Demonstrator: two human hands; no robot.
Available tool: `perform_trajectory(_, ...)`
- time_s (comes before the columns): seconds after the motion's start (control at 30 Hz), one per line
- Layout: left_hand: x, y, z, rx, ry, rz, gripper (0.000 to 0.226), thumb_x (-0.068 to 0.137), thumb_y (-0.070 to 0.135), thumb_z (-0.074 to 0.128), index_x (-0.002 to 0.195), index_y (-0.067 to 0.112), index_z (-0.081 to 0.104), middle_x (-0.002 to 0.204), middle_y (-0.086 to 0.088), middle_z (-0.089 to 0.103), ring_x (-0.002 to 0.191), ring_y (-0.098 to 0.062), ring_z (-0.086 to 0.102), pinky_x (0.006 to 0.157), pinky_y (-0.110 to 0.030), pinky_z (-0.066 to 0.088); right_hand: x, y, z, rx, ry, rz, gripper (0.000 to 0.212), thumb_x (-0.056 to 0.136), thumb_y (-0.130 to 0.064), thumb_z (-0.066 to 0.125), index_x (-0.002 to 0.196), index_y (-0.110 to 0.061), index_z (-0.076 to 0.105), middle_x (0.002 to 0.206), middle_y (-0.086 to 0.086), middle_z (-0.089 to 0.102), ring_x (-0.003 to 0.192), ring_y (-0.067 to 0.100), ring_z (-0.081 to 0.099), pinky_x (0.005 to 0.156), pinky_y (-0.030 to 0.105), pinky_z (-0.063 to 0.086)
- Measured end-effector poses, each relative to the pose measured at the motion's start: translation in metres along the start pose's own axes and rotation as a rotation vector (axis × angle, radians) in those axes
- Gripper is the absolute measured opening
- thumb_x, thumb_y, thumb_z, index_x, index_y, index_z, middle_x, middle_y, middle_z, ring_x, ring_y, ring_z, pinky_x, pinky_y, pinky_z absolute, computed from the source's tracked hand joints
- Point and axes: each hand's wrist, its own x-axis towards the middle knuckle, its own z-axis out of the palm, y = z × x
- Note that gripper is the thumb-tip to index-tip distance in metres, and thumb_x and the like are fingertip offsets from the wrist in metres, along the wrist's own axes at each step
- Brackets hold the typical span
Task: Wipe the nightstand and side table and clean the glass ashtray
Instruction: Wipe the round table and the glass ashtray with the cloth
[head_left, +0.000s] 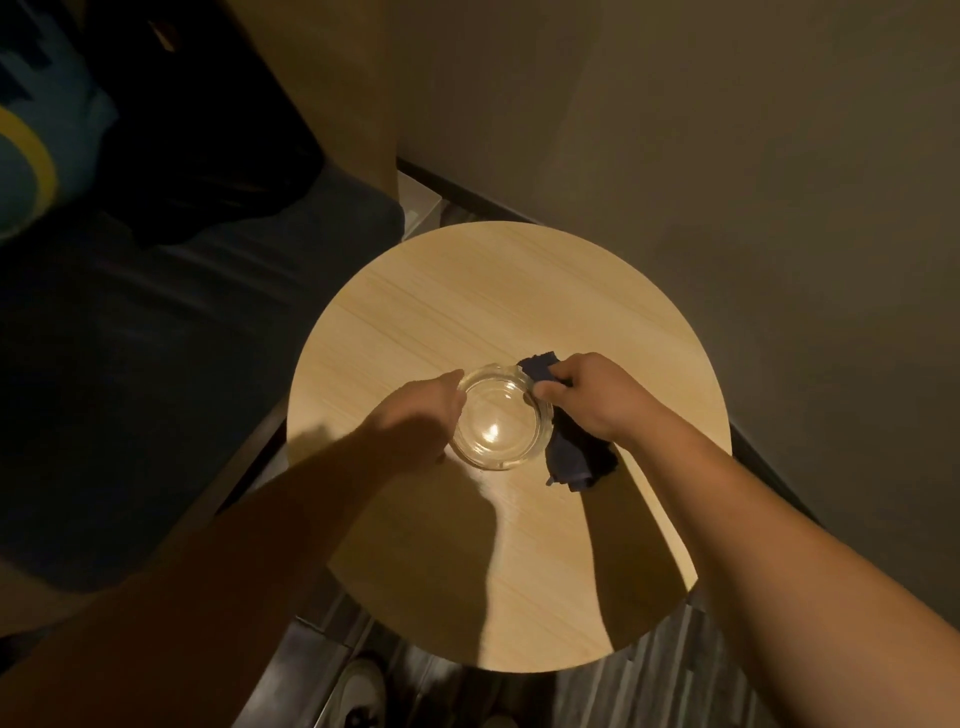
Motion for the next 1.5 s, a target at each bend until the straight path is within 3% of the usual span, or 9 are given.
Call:
perform_trajectory(0.27,0.022,0.012,-0.023,0.25,-0.054,0.136,0.028,0.101,0.029,0.036,0.113,0.018,0.059,0.1,-0.006,0.065,0.086,-0.023,0.058,0.068,-0.03,0.039,0.004,-0.011,0.004,-0.271,-0.013,-0.112,0.028,0.093,-0.028,0.053,0.086,-0.002,0.064,0.087,0.014,0.06,0.077,0.028,0.056,0.062,0.033,0.037)
perform_trajectory(0.43,-0.009,-0.001,0.007,0.226,0.29,0.014,0.04,0.103,0.035,0.029,0.104,0.011,0.061,0.094,-0.008,0.062,0.081,-0.023,0.057,0.068,-0.034,0.046,-0.003,-0.007,0.02,-0.191,0.145,-0.027,0.025,0.093,-0.027,0.052,0.073,-0.013,0.055,0.068,0.0,0.046,0.068,0.022,0.049,0.051,0.028,0.028)
perform_trajectory(0.6,-0.044,-0.001,0.038,0.058,0.3,-0.059,0.026,0.099,0.017,0.036,0.109,0.007,0.058,0.101,-0.006,0.066,0.084,-0.017,0.067,0.071,-0.019,0.048,-0.014,-0.003,0.037,-0.107,0.25,0.026,0.026,0.093,-0.027,0.051,0.078,-0.009,0.061,0.072,0.003,0.051,0.064,0.02,0.048,0.048,0.027,0.027)
perform_trajectory(0.73,-0.03,-0.001,0.024,-0.009,0.283,-0.083,0.011,0.094,0.011,0.057,0.095,0.001,0.06,0.079,-0.01,0.062,0.066,-0.026,0.065,0.059,-0.033,0.055,-0.014,0.003,0.029,0.046,0.168,0.042,0.029,0.092,-0.029,0.055,0.069,-0.011,0.06,0.059,0.0,0.051,0.052,0.01,0.044,0.045,0.024,0.027)
perform_trajectory(0.83,-0.016,-0.001,0.008,-0.052,0.177,-0.17,0.027,0.102,0.028,0.036,0.116,0.008,0.049,0.094,-0.011,0.065,0.085,-0.029,0.062,0.079,-0.04,0.051,-0.009,0.0,0.02,0.06,0.112,0.033,0.041,0.092,-0.029,0.057,0.056,-0.014,0.045,0.051,-0.004,0.037,0.046,0.009,0.034,0.043,0.021,0.021)
perform_trajectory(1.13,0.017,-0.015,-0.014,0.277,-0.045,0.221,0.03,0.095,0.037,0.045,0.122,0.025,0.049,0.104,-0.001,0.063,0.084,-0.018,0.057,0.069,-0.03,0.043,0.009,-0.031,0.011,-0.279,-0.064,-0.144,0.028,0.094,-0.029,0.053,0.077,-0.009,0.064,0.071,0.005,0.052,0.064,0.019,0.049,0.051,0.03,0.031)
perform_trajectory(1.23,0.021,-0.014,-0.013,0.378,0.049,0.292,0.03,0.099,0.04,0.037,0.12,0.024,0.051,0.106,-0.004,0.064,0.082,-0.016,0.054,0.065,-0.028,0.039,0.003,-0.028,0.017,-0.23,0.0,-0.138,0.026,0.095,-0.028,0.051,0.087,-0.009,0.067,0.082,0.008,0.054,0.073,0.024,0.053,0.059,0.031,0.037)
perform_trajectory(1.37,-0.021,-0.016,0.006,0.219,0.332,0.029,0.034,0.099,0.04,0.047,0.112,0.011,0.059,0.097,-0.009,0.064,0.08,-0.022,0.062,0.067,-0.032,0.05,-0.002,-0.022,0.029,-0.135,0.105,-0.033,0.035,0.093,-0.028,0.053,0.061,-0.015,0.05,0.057,0.0,0.044,0.055,0.017,0.044,0.049,0.029,0.028)
perform_trajectory(1.5,-0.056,-0.008,0.034,-0.007,0.34,-0.108,0.026,0.099,0.028,0.047,0.107,0.007,0.06,0.088,-0.011,0.068,0.074,-0.023,0.068,0.066,-0.033,0.057,-0.006,-0.019,0.04,-0.053,0.175,0.047,0.036,0.094,-0.029,0.052,0.06,-0.018,0.046,0.058,-0.003,0.044,0.052,0.01,0.041,0.046,0.027,0.024)
